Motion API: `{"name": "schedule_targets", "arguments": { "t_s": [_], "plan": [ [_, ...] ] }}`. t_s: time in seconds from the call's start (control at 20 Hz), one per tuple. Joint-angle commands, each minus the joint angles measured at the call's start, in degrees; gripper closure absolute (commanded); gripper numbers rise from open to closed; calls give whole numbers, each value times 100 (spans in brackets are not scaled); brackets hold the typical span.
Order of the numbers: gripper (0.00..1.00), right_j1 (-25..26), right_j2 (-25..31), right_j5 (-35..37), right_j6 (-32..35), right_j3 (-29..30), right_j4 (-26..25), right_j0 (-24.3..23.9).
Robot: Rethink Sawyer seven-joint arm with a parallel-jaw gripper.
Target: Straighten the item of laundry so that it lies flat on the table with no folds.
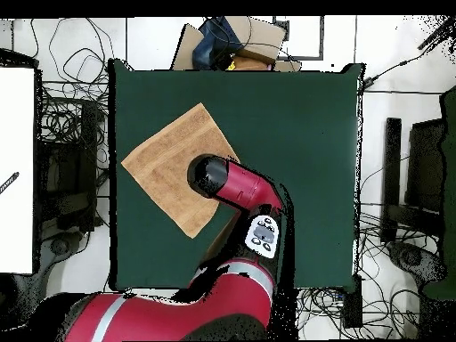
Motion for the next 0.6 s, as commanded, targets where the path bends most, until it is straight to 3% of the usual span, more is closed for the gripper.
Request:
{"name": "schedule_targets", "arguments": {
  "t_s": [0.05,0.35,0.6],
  "plan": [
    [100,-177,828,-419,699,481,-262,-129],
    [100,-157,778,-315,677,498,-314,-96],
    [100,88,956,-728,595,479,-413,-277]
  ]
}}
